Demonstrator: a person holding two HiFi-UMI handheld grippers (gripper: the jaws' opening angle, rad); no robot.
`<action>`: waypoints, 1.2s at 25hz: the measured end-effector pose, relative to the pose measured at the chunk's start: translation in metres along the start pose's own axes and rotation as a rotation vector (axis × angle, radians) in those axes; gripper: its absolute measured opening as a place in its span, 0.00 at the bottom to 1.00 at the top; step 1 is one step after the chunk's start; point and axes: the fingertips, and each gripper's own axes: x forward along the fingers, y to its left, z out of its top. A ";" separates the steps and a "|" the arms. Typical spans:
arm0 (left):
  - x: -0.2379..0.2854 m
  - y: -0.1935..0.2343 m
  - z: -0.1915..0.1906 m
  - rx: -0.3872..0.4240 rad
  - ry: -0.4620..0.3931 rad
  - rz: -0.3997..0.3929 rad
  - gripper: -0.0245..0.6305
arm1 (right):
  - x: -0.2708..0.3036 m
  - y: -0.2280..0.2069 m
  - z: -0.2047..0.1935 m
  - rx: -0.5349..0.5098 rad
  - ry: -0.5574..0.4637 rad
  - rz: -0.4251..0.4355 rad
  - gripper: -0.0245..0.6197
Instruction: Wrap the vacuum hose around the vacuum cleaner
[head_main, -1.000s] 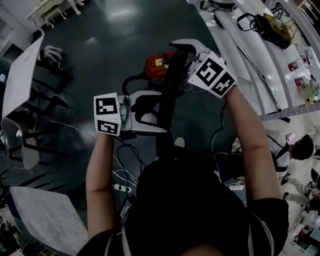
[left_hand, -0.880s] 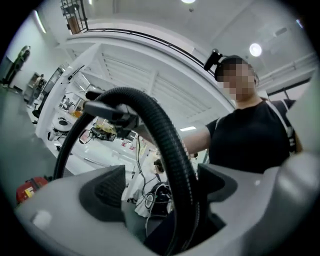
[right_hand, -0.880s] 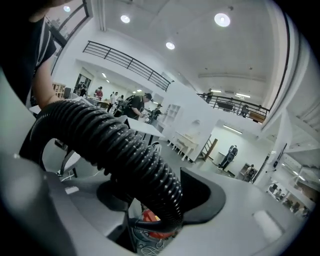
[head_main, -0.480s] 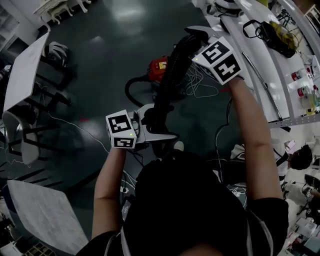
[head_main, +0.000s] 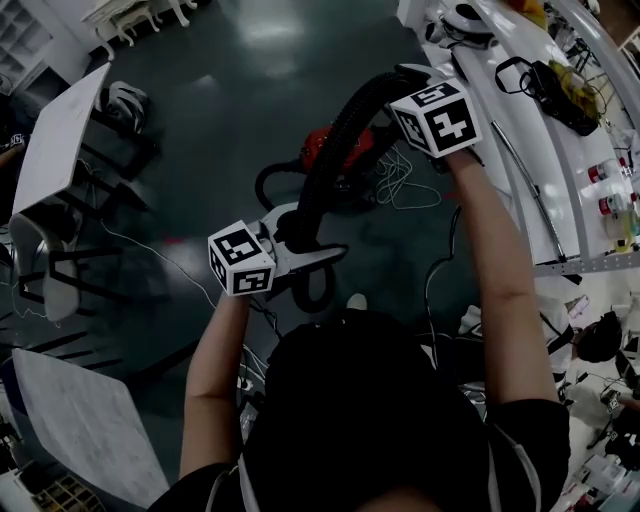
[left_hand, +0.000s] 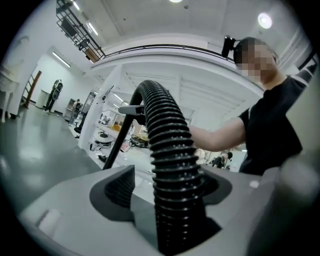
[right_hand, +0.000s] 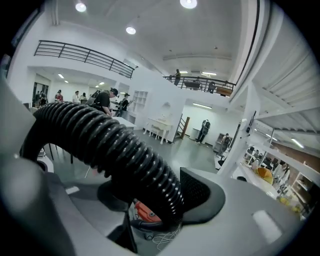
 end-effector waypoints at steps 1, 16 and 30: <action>-0.001 0.007 0.002 0.003 -0.004 0.035 0.56 | 0.002 -0.003 -0.002 0.015 0.012 -0.009 0.44; -0.011 0.103 0.041 0.133 0.079 0.415 0.20 | 0.012 -0.047 -0.046 0.120 0.146 -0.091 0.42; 0.004 0.167 0.118 0.331 0.054 0.686 0.23 | 0.006 -0.068 -0.105 0.141 0.295 -0.012 0.32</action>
